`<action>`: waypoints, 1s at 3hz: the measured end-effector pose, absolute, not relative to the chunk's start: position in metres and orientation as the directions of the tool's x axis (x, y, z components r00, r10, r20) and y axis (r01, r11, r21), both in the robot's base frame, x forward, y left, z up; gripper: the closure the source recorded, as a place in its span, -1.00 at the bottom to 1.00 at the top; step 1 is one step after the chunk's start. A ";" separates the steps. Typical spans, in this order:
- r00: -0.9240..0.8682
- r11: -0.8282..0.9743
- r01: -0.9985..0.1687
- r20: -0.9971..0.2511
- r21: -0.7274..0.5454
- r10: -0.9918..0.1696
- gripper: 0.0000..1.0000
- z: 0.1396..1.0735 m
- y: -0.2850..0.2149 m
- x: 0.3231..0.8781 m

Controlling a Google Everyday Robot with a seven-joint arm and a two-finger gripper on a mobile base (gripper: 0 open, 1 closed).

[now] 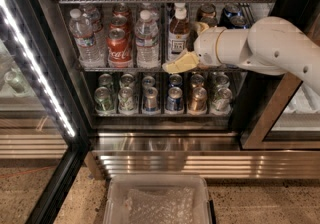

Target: Pick blue plastic bottle from middle shelf of fridge

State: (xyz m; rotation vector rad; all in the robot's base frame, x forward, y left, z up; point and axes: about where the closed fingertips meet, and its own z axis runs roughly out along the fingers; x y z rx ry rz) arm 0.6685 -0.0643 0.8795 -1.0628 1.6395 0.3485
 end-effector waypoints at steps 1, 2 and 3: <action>0.004 0.566 -0.766 -0.883 -0.304 -0.469 -0.76 0.873 -0.062 0.686; 0.003 0.564 -0.768 -0.883 -0.302 -0.469 -0.52 0.871 -0.058 0.689; -0.011 0.548 -0.788 -0.883 -0.281 -0.469 -0.14 0.853 -0.039 0.698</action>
Offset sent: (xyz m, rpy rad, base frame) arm 0.0437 0.0287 -0.0296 -0.0139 0.0011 -0.0032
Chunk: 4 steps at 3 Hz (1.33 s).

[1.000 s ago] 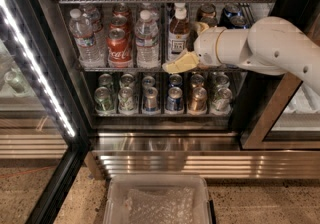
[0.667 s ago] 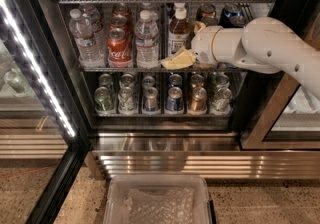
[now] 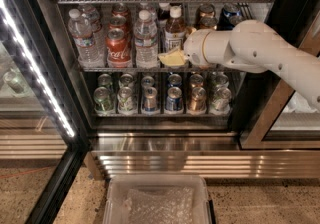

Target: Pick blue plastic bottle from middle shelf of fridge

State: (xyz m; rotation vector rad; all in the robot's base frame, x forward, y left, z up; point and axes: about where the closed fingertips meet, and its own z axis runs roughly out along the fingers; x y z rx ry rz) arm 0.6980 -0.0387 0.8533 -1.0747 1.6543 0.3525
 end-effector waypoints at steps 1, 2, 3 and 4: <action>-0.013 0.547 -0.789 -0.883 -0.279 -0.469 0.26 0.853 -0.040 0.699; -0.013 0.547 -0.789 -0.883 -0.279 -0.469 0.69 0.855 -0.041 0.699; -0.008 0.541 -0.792 -0.881 -0.283 -0.473 1.00 0.853 -0.036 0.700; 0.047 0.515 -0.794 -0.877 -0.323 -0.477 1.00 0.864 -0.027 0.699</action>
Offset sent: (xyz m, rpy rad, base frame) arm 0.0204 0.0265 -0.0493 -0.0372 0.0541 0.0212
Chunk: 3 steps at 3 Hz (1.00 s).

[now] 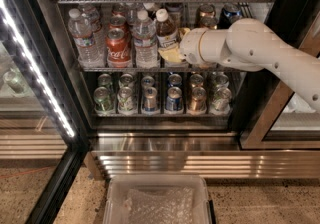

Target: Pick blue plastic bottle from middle shelf of fridge

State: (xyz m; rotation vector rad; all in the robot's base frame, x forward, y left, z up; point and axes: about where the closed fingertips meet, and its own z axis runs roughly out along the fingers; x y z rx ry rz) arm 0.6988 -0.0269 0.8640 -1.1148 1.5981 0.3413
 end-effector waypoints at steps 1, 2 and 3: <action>0.067 0.510 -0.790 -0.875 -0.340 -0.479 1.00 0.870 -0.027 0.698; 0.102 0.523 -0.767 -0.876 -0.371 -0.471 1.00 0.890 -0.030 0.694; 0.102 0.523 -0.767 -0.876 -0.371 -0.471 1.00 0.890 -0.030 0.694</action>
Offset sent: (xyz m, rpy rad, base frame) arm -0.0312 -0.0155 0.1436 -0.0087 -0.3711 0.0295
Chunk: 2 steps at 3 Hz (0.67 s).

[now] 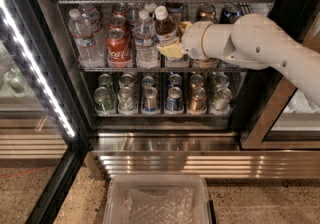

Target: Pick blue plastic bottle from middle shelf of fridge

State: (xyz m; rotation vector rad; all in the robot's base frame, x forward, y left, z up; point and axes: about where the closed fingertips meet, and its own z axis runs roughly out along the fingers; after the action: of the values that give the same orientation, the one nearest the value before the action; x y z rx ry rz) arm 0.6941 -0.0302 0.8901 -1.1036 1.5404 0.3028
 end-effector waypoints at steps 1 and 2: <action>0.099 0.537 -0.762 -0.885 -0.361 -0.455 1.00 0.898 -0.037 0.689; 0.098 0.597 -0.715 -0.898 -0.363 -0.429 1.00 0.916 -0.058 0.669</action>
Offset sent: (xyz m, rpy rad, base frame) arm -0.1057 -0.1187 0.0982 0.1922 -0.1517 -0.3218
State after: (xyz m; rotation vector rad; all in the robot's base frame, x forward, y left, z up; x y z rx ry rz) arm 0.6690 -0.0581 0.9164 -1.0021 1.5314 0.2759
